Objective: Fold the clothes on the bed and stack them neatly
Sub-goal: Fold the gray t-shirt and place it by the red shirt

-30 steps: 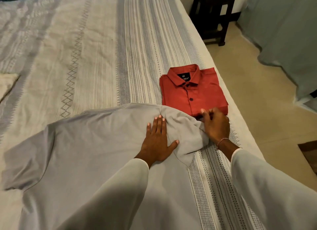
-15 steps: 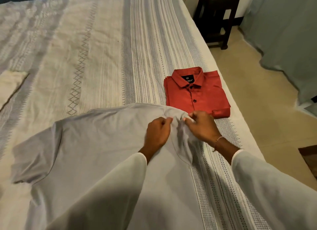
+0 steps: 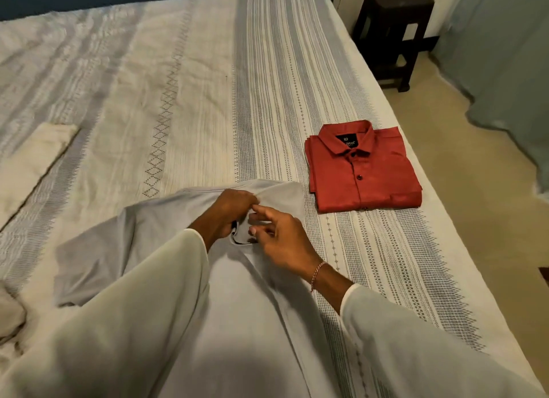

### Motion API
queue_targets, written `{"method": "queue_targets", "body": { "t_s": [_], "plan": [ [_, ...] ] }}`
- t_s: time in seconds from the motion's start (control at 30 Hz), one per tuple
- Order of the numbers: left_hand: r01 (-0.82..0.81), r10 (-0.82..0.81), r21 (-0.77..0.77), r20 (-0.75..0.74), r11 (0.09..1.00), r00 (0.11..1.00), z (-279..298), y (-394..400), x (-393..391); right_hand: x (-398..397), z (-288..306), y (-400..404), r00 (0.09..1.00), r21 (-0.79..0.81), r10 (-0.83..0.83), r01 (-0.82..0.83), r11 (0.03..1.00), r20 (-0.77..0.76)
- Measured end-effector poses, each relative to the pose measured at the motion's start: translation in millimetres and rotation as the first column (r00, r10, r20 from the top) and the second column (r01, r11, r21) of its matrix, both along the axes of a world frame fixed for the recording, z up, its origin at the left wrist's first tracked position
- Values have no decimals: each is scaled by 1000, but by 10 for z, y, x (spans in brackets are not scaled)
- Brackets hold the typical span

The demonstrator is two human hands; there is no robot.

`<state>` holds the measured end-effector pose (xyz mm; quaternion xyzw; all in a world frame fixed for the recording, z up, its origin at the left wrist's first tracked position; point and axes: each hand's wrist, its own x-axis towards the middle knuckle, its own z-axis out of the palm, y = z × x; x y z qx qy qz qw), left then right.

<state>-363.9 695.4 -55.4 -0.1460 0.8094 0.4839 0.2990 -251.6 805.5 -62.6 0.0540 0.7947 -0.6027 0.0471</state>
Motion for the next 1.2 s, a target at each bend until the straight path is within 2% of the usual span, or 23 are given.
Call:
{"method": "queue_targets", "body": {
  "t_s": [0.17, 0.33, 0.4, 0.47, 0.57, 0.67, 0.77, 0.83, 0.93, 1.0, 1.03, 1.1, 1.2],
  "plan": [
    [-106, 106, 9, -54, 994, 993, -368, -387, 29, 190, -258, -171, 999, 234, 6, 1, 972, -32],
    [-167, 164, 1, -219, 986, 962, -529, -560, 94, 406, -631, -270, 981, 508, 193, -164, 846, -5],
    [-167, 153, -23, -285, 986, 946, -554, -606, 126, 423, -720, -283, 964, 556, 264, -238, 796, 33],
    [-150, 116, -71, -349, 986, 930, -570, -623, 175, 427, -746, -271, 959, 563, 282, -248, 788, 29],
    [-176, 93, -166, -415, 970, 905, -568, -648, 260, 479, -713, -291, 964, 572, 265, -220, 790, 5],
    [-207, 98, -236, -403, 949, 910, -560, -645, 342, 649, -693, -283, 988, 568, 154, -118, 814, -16],
    [-175, -22, -366, -475, 914, 880, -562, -689, 541, 919, -669, -290, 995, 669, 42, 33, 743, -96],
    [-165, -118, -483, -503, 860, 856, -503, -675, 758, 1130, -634, -282, 997, 700, 1, 53, 712, -77],
    [-122, -136, -560, -396, 819, 908, -364, -591, 1132, 1444, -584, -260, 1000, 686, -8, -8, 727, 19],
    [-8, -140, -528, -240, 849, 961, -372, -552, 1407, 1639, -564, -234, 999, 721, -17, -19, 693, 42],
    [58, -141, -453, -153, 890, 978, -416, -539, 1532, 1717, -551, -222, 997, 733, -32, -26, 680, 66],
    [108, -103, -205, 35, 973, 994, -501, -512, 1770, 1886, -526, -219, 993, 742, -55, -41, 669, 105],
    [2, -8, 29, 208, 1000, 978, -581, -451, 1958, 2074, -497, -245, 996, 748, -66, -5, 663, 65]
  ]
}}
